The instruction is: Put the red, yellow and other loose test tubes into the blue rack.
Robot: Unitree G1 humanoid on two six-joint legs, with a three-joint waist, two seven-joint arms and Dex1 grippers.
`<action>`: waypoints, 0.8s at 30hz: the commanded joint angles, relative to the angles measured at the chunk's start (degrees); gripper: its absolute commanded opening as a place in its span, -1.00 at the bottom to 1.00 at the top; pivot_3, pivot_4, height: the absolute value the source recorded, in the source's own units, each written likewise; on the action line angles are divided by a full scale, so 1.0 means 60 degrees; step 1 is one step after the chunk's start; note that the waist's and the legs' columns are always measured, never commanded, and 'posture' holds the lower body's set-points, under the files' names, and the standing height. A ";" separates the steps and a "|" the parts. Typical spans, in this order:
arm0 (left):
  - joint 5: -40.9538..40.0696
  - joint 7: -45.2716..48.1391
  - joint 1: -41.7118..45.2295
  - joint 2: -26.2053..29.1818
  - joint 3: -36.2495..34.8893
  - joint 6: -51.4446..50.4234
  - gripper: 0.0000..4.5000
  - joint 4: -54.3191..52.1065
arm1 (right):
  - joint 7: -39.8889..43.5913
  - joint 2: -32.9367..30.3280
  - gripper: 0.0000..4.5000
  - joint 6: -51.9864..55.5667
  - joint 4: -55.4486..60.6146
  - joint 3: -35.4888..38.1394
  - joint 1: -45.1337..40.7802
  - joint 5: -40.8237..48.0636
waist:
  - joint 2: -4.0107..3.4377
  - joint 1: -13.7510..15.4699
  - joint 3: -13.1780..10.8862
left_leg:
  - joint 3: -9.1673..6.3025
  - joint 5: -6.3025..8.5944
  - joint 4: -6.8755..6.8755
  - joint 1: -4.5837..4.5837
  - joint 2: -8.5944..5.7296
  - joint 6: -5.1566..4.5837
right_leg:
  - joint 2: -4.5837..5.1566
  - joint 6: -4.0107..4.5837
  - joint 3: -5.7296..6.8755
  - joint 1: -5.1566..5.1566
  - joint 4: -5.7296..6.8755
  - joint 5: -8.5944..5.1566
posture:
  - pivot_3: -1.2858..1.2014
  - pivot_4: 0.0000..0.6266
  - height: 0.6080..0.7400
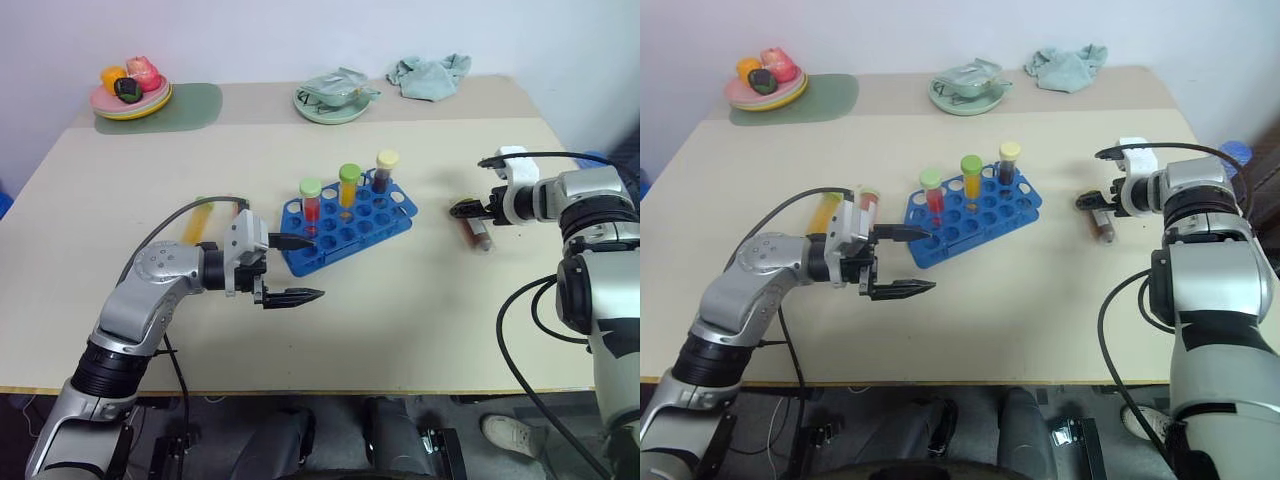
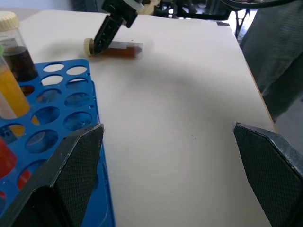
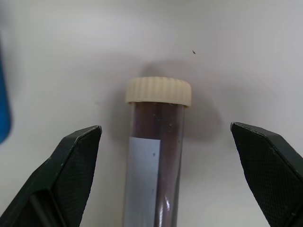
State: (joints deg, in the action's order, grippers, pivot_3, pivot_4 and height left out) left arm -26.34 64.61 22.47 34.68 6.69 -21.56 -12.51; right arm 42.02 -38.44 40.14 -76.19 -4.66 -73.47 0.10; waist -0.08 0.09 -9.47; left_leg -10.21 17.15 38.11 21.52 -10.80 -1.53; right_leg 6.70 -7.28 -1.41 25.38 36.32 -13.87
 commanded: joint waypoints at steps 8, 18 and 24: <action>-0.0050 -0.0455 -0.0409 0.0168 -0.0170 -0.0132 1.00 -0.0844 | 0.0225 0.0281 -0.28 -0.0834 -0.0079 -0.0460 0.0072 -0.1276 | -0.0003 -0.0145 0.0002 | 0.0000 -0.0002 0.0008 -0.0003 0.0000 0.0002 | 0.0000 0.0000 -0.0001 -0.0001 0.0010 0.0000 | 0.03 -0.52 1.00; 0.0070 -0.0953 -0.1141 0.0357 -0.0457 0.0100 1.00 -0.0745 | 0.2404 -0.0031 -0.28 -0.0247 0.3309 0.1875 0.0303 0.1168 | -0.0022 -0.0204 -0.0007 | 0.0007 -0.0006 0.0006 -0.0004 0.0000 0.0010 | -0.0006 0.0000 -0.0009 0.0013 0.0030 0.0001 | 0.03 -0.52 1.00; 0.0106 -0.0822 -0.1133 0.0407 -0.0611 0.0261 1.00 -0.0214 | -0.0388 0.2217 -0.28 0.0630 1.2570 0.4148 0.5000 0.3193 | 0.0016 0.0032 0.0026 | -0.0029 0.0010 0.0006 -0.0007 0.0039 0.0036 | -0.0046 0.0005 0.0008 0.0003 0.0033 -0.0001 | 0.03 -0.52 1.00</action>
State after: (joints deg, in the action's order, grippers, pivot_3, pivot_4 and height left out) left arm -25.52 59.19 15.10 36.84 4.47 -21.39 -13.65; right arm 44.75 -27.69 44.77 -11.95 17.78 -45.92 16.43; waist 0.02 0.29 -9.31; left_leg -10.32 17.21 38.19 21.50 -10.57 -1.31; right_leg 6.43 -7.25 -1.39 25.43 36.53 -13.87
